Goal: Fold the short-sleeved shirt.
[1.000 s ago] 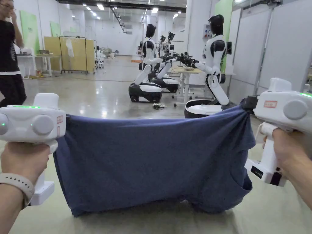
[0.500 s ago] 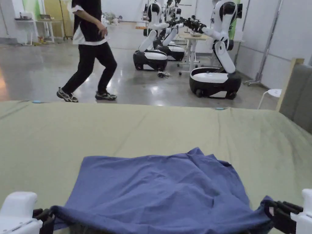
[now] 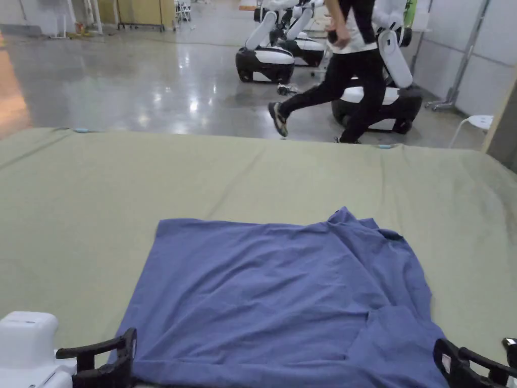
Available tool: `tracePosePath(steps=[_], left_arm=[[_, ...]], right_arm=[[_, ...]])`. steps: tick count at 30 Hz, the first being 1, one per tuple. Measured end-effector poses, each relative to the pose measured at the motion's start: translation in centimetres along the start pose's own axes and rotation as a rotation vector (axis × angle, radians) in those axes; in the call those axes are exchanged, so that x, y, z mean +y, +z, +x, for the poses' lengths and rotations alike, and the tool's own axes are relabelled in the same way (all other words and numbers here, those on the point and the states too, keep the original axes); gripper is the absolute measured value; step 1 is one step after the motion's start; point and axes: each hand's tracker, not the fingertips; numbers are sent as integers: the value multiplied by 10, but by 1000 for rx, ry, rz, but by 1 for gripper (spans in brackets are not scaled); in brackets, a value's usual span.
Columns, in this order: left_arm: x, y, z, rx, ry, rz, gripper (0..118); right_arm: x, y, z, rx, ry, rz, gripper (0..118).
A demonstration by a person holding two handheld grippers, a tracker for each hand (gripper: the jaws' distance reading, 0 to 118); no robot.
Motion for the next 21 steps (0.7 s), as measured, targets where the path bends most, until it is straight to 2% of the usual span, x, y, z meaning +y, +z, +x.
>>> tracePosePath(steps=[1, 2, 3, 4, 5, 6, 7, 9, 11, 12, 13, 14, 15, 16, 17, 19, 20, 21], left_arm=[[-3, 5, 1, 18, -14, 17, 102], [-6, 7, 1, 25, -15, -1, 79], [-8, 9, 1, 47, -18, -21, 69], [-14, 5, -2, 74, -17, -90, 69], [-17, 1, -5, 86, -32, -161, 33], [-21, -4, -10, 87, -31, -208, 3], [-24, -6, -16, 36, 1, -223, 1], [-35, -16, -30, -51, 64, -321, 0], [-42, -24, -30, -46, -3, -351, 1], [-48, -30, -31, -57, -30, -374, 9], [-50, -36, -31, -62, -33, -392, 39], [-52, -45, -30, -50, -28, -403, 104], [-57, -53, -29, -33, -35, -426, 118], [-57, -52, -28, -54, -25, -303, 112], [-58, -60, -30, -40, -23, -377, 111], [-59, -76, -31, -30, -8, -405, 109], [-52, -72, -13, -32, -8, -403, 100], [-50, -76, -10, -33, -4, -424, 81]], right_arm=[[0, 2, -4, 0, -11, -6, 97], [0, 3, -8, 7, -24, -3, 67], [-2, 3, -13, 12, -33, 2, 53], [-4, 1, -17, 2, -30, 2, 53], [-8, -2, -19, -54, -8, -14, 12], [-11, -3, -20, -25, 5, -21, 3], [-13, -5, -19, 20, 8, -55, 3], [-20, -8, -19, 0, 8, -78, 3], [-20, -9, -18, -9, 30, -102, 3], [-22, -9, -16, -15, 26, -109, 3], [-23, -10, -13, -16, 17, -117, 3], [-24, -10, -9, -18, 8, -131, 3], [-21, -10, -11, -30, 4, -147, 3], [-21, -11, -8, -45, 6, -159, 3], [-22, -12, -5, -61, 13, -177, 3], [-19, -17, 11, -99, 44, -232, 3], [-20, -19, 16, -119, 58, -256, 3], [-21, -21, 23, -136, 66, -276, 4]])
